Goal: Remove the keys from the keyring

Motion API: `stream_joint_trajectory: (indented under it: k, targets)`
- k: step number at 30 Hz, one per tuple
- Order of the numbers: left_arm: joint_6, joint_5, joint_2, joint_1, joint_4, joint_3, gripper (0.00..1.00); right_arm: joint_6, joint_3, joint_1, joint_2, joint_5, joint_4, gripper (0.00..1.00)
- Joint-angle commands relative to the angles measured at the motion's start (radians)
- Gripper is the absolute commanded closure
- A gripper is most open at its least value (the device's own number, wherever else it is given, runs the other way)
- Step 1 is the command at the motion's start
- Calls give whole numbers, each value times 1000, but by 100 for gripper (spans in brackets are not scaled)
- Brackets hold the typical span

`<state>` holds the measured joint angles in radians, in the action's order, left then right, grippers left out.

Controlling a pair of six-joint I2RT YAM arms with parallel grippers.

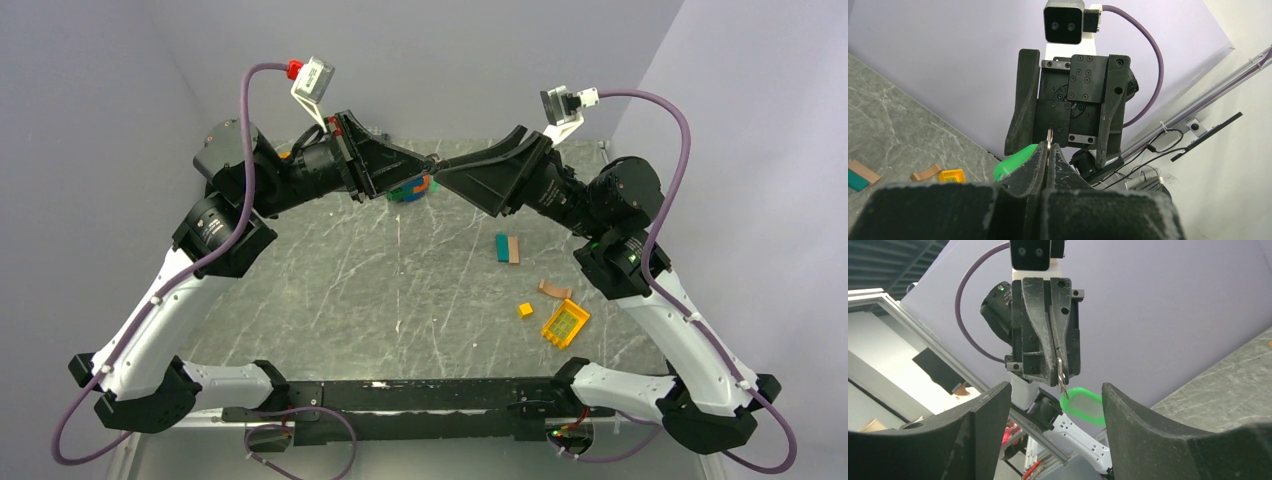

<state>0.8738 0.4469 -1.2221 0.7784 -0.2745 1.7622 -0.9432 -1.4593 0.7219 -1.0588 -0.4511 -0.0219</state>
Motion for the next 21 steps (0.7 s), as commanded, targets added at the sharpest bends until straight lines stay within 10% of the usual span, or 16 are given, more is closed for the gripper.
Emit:
stream_joint_trajectory:
  k: [1, 13, 21]
  targets:
    - [-19, -8, 4, 4, 41, 39, 100, 32, -34, -5, 32, 2, 0, 29]
    - [-4, -7, 7, 5, 51, 42, 100, -16, 1, -43, 49, -9, -65, 58]
    - [2, -6, 15, 4, 65, 33, 100, -37, 6, -43, 30, -17, -84, 59]
